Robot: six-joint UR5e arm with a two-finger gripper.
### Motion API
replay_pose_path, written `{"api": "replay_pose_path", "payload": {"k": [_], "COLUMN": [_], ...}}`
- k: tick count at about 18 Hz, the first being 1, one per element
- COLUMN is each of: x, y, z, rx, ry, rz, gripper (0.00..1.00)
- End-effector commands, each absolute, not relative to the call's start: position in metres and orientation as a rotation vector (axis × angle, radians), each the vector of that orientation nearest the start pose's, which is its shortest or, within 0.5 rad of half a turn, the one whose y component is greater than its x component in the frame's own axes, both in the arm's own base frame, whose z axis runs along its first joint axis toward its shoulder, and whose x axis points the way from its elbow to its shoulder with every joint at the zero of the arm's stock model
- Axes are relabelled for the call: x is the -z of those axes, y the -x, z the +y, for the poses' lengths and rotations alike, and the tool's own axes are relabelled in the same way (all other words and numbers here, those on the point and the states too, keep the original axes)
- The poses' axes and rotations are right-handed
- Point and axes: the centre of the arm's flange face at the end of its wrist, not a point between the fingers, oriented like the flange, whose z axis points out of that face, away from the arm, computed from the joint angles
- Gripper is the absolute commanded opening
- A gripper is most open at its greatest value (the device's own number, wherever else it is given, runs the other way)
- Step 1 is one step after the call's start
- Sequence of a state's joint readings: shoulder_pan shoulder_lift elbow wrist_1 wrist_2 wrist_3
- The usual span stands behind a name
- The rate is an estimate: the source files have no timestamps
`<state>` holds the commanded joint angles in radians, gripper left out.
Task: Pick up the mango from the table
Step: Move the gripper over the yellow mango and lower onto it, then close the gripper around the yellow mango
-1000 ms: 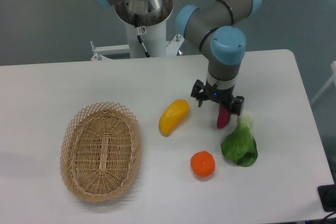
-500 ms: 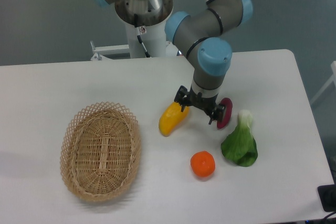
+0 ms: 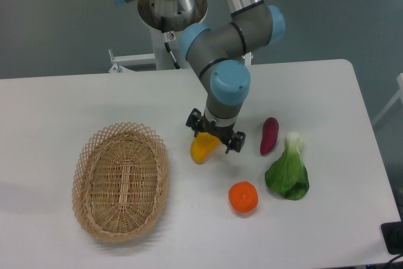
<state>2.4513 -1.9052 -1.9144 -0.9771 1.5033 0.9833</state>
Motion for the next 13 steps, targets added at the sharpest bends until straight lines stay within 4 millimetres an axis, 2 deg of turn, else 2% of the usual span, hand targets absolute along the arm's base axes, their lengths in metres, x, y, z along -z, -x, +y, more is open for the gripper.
{"api": "replay_pose_path", "payload": {"k": [13], "x": [-0.188], "y": [0.317], "z": [0.452], "rx": [0.178], "ry": [3.192], "rz": [0.192], "gripper": [1.00]}}
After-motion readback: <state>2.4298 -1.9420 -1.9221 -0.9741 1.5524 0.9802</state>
